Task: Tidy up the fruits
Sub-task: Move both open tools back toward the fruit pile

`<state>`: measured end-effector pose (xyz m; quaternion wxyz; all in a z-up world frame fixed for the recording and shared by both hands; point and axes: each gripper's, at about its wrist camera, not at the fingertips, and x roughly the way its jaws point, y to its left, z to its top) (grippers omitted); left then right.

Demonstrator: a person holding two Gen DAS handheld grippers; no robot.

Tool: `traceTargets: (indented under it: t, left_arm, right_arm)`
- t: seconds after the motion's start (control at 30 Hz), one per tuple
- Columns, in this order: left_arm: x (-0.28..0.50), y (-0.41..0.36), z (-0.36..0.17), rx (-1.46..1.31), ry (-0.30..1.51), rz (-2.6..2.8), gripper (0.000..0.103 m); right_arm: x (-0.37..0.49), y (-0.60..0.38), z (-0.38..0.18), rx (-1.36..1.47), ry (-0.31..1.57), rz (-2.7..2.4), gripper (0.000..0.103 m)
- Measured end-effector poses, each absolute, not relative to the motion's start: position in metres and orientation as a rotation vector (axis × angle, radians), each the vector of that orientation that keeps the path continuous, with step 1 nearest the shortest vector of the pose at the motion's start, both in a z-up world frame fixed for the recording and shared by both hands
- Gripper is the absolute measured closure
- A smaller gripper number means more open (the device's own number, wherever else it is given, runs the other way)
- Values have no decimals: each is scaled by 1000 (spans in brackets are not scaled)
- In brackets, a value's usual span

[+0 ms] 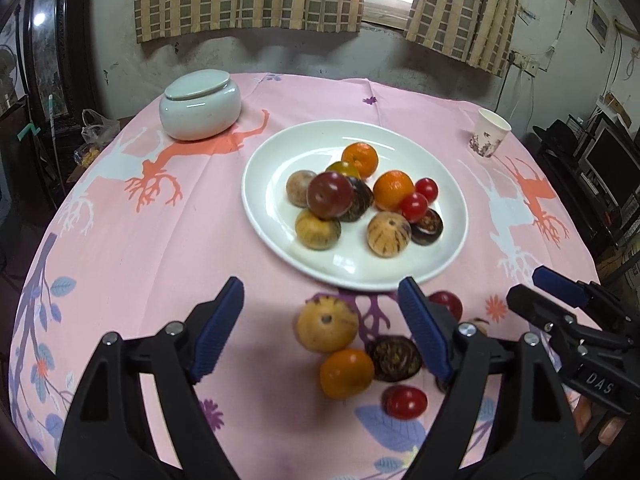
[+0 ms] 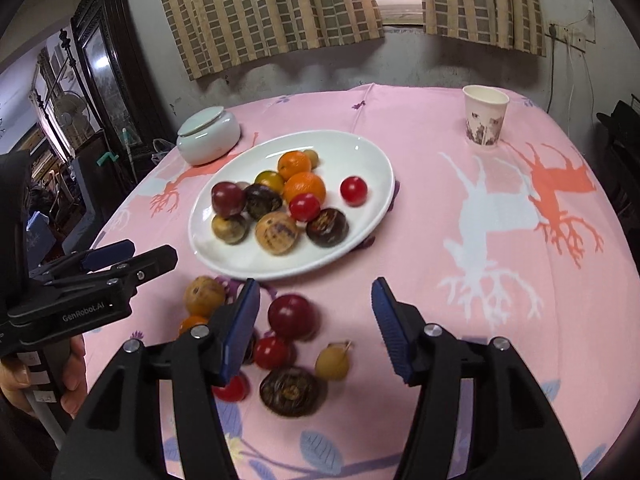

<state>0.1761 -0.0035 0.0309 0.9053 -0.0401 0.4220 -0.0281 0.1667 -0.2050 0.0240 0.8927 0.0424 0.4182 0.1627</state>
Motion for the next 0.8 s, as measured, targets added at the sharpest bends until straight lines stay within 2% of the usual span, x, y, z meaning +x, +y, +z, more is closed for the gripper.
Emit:
traceTargets:
  t: [0.43,0.8]
  left_arm:
    - [137,0,4,-51,908,-53,22]
    - [142,-16,-23,158,930,-86,22]
  right_arm:
    - [134,-216,-6,137,915,339,44]
    - [134,-224,-10,150,933,341,44]
